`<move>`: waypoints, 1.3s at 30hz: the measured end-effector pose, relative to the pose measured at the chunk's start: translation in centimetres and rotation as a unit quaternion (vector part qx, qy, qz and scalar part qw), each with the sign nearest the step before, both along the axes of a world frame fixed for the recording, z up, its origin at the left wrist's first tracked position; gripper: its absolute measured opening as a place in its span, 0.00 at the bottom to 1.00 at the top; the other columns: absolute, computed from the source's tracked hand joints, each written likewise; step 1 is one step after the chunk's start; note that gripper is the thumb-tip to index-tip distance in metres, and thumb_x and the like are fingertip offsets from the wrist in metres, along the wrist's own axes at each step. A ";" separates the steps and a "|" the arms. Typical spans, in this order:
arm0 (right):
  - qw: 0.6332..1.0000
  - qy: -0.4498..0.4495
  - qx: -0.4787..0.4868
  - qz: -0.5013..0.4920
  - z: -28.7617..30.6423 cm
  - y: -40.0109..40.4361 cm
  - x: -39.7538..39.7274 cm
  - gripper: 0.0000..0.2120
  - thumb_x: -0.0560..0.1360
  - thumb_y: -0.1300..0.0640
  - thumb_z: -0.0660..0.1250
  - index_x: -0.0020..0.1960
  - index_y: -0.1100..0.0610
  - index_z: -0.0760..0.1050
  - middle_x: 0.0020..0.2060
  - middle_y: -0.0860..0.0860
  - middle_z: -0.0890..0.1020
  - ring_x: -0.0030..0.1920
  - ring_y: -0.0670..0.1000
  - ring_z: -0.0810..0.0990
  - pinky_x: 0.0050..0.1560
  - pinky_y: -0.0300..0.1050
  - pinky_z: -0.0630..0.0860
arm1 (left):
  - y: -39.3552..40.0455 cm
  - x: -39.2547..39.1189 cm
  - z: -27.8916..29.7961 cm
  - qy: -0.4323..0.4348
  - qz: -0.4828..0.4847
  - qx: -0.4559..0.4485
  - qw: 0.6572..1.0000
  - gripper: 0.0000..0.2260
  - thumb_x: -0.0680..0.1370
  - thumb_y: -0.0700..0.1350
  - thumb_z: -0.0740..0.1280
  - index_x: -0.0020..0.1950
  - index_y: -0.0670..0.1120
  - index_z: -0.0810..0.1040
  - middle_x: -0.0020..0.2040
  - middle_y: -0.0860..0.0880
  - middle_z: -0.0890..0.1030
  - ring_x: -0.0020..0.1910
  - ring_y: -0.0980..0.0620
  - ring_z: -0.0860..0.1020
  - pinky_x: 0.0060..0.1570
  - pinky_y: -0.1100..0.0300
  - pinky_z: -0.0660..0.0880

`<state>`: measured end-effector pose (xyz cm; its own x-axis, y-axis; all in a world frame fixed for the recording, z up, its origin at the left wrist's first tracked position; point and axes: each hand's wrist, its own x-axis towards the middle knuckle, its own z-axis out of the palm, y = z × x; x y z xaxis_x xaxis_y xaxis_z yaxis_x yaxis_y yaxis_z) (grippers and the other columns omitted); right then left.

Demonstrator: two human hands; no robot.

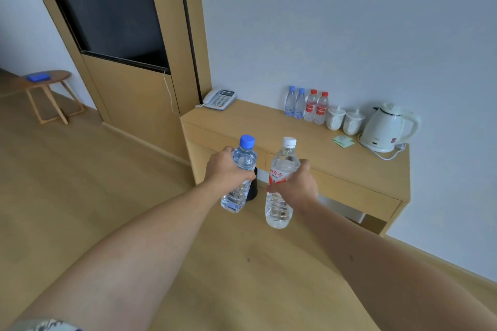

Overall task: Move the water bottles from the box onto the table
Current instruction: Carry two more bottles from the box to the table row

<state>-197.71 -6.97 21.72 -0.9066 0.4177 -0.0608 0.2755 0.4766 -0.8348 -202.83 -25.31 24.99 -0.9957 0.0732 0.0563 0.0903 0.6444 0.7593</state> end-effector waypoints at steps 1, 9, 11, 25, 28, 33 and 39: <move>1.000 0.000 -0.002 0.001 -0.2 0.0 -1.9 0.39 0.58 0.51 0.84 0.56 0.50 0.59 0.42 0.43 0.76 0.46 0.54 0.79 0.42 0.50 0.77 | 0.1 -1.8 -0.3 -0.001 -0.006 -0.003 1.000 0.21 0.58 0.51 0.79 0.46 0.54 0.75 0.41 0.56 0.81 0.39 0.58 0.80 0.36 0.60 0.78; 0.999 0.008 -0.036 0.028 -2.6 2.7 -19.0 0.39 0.55 0.53 0.85 0.56 0.50 0.63 0.45 0.45 0.79 0.49 0.54 0.81 0.49 0.58 0.81 | 2.9 -18.5 -1.6 0.010 -0.015 -0.026 0.999 0.23 0.60 0.49 0.81 0.51 0.50 0.77 0.45 0.55 0.81 0.43 0.53 0.80 0.43 0.55 0.81; 0.998 0.008 -0.058 0.032 -2.6 3.8 -23.5 0.39 0.55 0.54 0.85 0.56 0.50 0.64 0.46 0.45 0.79 0.50 0.54 0.81 0.50 0.59 0.81 | 4.0 -22.8 -1.2 0.012 -0.016 -0.033 0.999 0.24 0.60 0.48 0.81 0.52 0.50 0.77 0.46 0.54 0.81 0.45 0.52 0.81 0.46 0.53 0.81; 0.998 0.012 -0.064 0.018 -3.7 8.6 -45.8 0.38 0.60 0.60 0.84 0.60 0.50 0.64 0.55 0.51 0.80 0.55 0.56 0.80 0.57 0.58 0.79 | 8.2 -46.6 -3.3 -0.006 -0.083 -0.056 0.995 0.29 0.57 0.49 0.84 0.56 0.53 0.79 0.48 0.56 0.79 0.48 0.51 0.79 0.42 0.59 0.75; 0.999 0.003 -0.047 -0.010 -5.1 8.7 -50.1 0.37 0.59 0.61 0.84 0.60 0.53 0.66 0.56 0.53 0.78 0.56 0.57 0.79 0.57 0.59 0.78 | 8.5 -51.9 -5.1 -0.012 -0.112 -0.082 0.990 0.35 0.57 0.50 0.85 0.63 0.52 0.78 0.56 0.51 0.74 0.50 0.51 0.75 0.47 0.59 0.72; 0.996 -0.036 -0.002 -0.081 -6.6 9.0 -57.4 0.36 0.58 0.59 0.84 0.61 0.56 0.70 0.56 0.54 0.76 0.54 0.56 0.78 0.57 0.58 0.78 | 9.4 -61.3 -7.2 -0.035 -0.170 -0.099 0.980 0.36 0.57 0.49 0.84 0.64 0.54 0.78 0.56 0.51 0.74 0.52 0.49 0.77 0.49 0.57 0.75; 0.990 -0.048 0.042 -0.129 -6.4 9.4 -64.0 0.34 0.58 0.58 0.81 0.56 0.47 0.65 0.45 0.47 0.78 0.46 0.54 0.78 0.41 0.50 0.77 | 11.0 -71.4 -7.3 -0.067 -0.237 -0.114 0.963 0.32 0.59 0.46 0.84 0.62 0.52 0.79 0.53 0.53 0.81 0.52 0.49 0.80 0.50 0.56 0.78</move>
